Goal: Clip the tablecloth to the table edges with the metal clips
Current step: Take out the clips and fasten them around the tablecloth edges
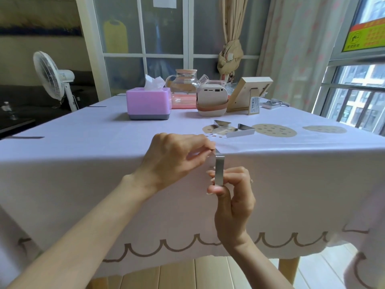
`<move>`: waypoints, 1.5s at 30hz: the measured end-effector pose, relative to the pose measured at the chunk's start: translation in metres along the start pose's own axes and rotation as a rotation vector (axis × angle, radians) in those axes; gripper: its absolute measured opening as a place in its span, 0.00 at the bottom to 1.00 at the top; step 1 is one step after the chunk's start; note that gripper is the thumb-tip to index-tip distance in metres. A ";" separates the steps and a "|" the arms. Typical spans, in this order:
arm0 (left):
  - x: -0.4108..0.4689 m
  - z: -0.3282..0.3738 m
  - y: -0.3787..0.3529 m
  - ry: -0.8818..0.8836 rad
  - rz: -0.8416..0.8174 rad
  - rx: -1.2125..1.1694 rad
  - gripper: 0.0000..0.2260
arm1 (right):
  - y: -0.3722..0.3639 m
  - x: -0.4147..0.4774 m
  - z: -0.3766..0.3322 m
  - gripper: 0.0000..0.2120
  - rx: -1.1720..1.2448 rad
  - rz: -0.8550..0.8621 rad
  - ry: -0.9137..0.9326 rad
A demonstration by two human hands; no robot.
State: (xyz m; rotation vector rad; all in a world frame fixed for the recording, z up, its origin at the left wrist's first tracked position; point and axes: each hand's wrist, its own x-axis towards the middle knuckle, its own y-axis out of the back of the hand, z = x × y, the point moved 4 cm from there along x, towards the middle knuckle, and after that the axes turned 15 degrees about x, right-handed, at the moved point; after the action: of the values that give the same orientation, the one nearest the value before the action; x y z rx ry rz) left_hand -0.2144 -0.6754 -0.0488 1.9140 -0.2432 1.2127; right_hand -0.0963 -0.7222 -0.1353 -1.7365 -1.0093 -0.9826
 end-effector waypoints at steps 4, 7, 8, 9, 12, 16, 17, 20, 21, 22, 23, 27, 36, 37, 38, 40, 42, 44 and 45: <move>-0.001 -0.003 -0.001 0.070 -0.040 0.018 0.14 | 0.004 -0.002 0.000 0.10 0.015 0.000 0.001; -0.004 -0.002 -0.002 0.055 -0.039 0.015 0.14 | 0.003 -0.003 0.000 0.11 -0.001 -0.033 0.020; -0.005 -0.001 -0.001 0.045 -0.034 0.020 0.13 | 0.003 -0.004 0.001 0.11 -0.012 -0.042 0.031; -0.006 0.000 0.000 0.037 -0.027 0.027 0.13 | 0.002 -0.005 0.001 0.11 -0.020 -0.049 0.042; -0.006 -0.001 0.000 0.022 -0.013 0.020 0.11 | 0.000 -0.007 0.002 0.11 -0.042 -0.054 0.068; -0.007 -0.002 -0.002 0.021 -0.014 0.009 0.10 | -0.002 -0.012 0.005 0.13 -0.071 -0.046 0.078; -0.007 -0.003 -0.002 0.022 -0.012 0.009 0.10 | -0.002 -0.013 0.006 0.13 -0.071 -0.044 0.076; -0.007 -0.003 -0.001 0.022 -0.008 0.002 0.10 | -0.001 -0.014 0.009 0.11 -0.070 -0.043 0.071; -0.007 -0.003 -0.001 0.017 -0.008 0.005 0.11 | 0.000 -0.014 0.009 0.11 -0.071 -0.043 0.073; -0.007 -0.003 -0.001 0.012 -0.010 0.007 0.11 | 0.000 -0.014 0.010 0.11 -0.070 -0.044 0.077; -0.007 -0.003 -0.001 0.009 -0.011 0.007 0.11 | 0.000 -0.014 0.010 0.11 -0.069 -0.046 0.080; -0.008 -0.003 0.000 0.015 -0.007 0.012 0.12 | -0.001 -0.006 0.016 0.11 -0.067 -0.031 0.069; -0.009 -0.006 -0.002 0.027 -0.038 0.013 0.13 | 0.001 0.000 0.021 0.06 -0.060 -0.031 0.048; -0.008 -0.006 -0.002 0.029 -0.034 0.011 0.13 | 0.001 0.000 0.020 0.06 -0.069 -0.033 0.050; -0.008 -0.005 -0.001 0.030 -0.029 0.012 0.13 | 0.002 -0.001 0.018 0.06 -0.094 -0.030 0.048; -0.008 -0.004 -0.001 0.036 -0.024 0.017 0.12 | 0.007 -0.002 0.012 0.09 -0.204 0.001 0.035; -0.008 -0.004 0.000 0.055 -0.029 0.009 0.11 | 0.011 0.002 0.004 0.11 -0.318 -0.013 0.043; -0.009 -0.004 0.002 0.076 -0.058 0.000 0.12 | 0.012 0.012 -0.005 0.15 -0.403 -0.098 0.078; -0.009 -0.003 0.002 0.088 -0.087 -0.006 0.14 | 0.011 0.020 -0.009 0.19 -0.436 -0.151 0.085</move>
State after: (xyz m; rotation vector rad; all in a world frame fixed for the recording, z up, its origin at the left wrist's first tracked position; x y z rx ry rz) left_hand -0.2221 -0.6768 -0.0539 1.8417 -0.1150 1.2331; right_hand -0.0805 -0.7292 -0.1181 -1.9662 -0.9287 -1.4461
